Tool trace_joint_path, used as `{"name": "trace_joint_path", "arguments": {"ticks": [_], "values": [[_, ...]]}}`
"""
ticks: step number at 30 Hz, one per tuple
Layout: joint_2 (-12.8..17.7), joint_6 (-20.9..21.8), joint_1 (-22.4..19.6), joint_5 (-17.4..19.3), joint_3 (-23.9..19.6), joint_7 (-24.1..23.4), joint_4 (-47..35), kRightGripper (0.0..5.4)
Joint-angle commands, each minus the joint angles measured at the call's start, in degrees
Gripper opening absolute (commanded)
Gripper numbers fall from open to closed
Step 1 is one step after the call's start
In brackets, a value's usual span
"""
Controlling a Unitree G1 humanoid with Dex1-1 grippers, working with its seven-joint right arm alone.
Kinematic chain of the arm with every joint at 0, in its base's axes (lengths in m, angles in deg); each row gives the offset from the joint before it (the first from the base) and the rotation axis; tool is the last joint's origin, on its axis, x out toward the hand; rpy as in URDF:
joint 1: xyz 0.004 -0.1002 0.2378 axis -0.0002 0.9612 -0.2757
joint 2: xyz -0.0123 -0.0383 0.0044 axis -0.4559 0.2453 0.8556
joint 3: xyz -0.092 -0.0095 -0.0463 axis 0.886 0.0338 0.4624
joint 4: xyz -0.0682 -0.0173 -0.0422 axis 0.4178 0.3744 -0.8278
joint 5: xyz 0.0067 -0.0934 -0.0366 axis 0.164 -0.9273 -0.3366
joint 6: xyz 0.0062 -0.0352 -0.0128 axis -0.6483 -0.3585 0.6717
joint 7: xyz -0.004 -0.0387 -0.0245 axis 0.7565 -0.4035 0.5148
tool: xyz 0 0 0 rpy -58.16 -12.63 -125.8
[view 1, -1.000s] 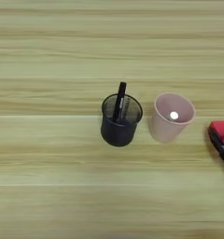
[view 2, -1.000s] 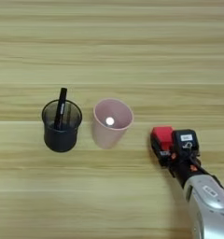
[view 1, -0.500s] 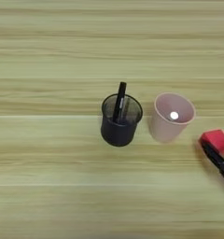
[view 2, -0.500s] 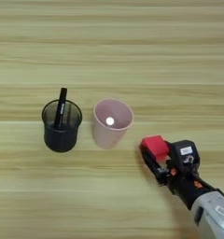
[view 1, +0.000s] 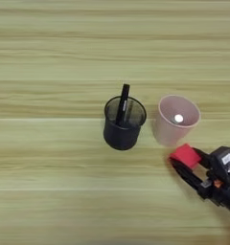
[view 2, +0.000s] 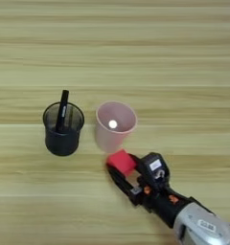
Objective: Move the objects on the table
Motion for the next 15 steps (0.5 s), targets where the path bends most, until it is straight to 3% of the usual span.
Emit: {"name": "trace_joint_path", "arguments": {"ticks": [1,15], "values": [[0.0,1.4,-0.6,-1.7,6.0,-1.0,-4.0,2.37],[-2.8,2.2,-5.7,-6.1,17.2,-4.2,-0.8,2.37]]}}
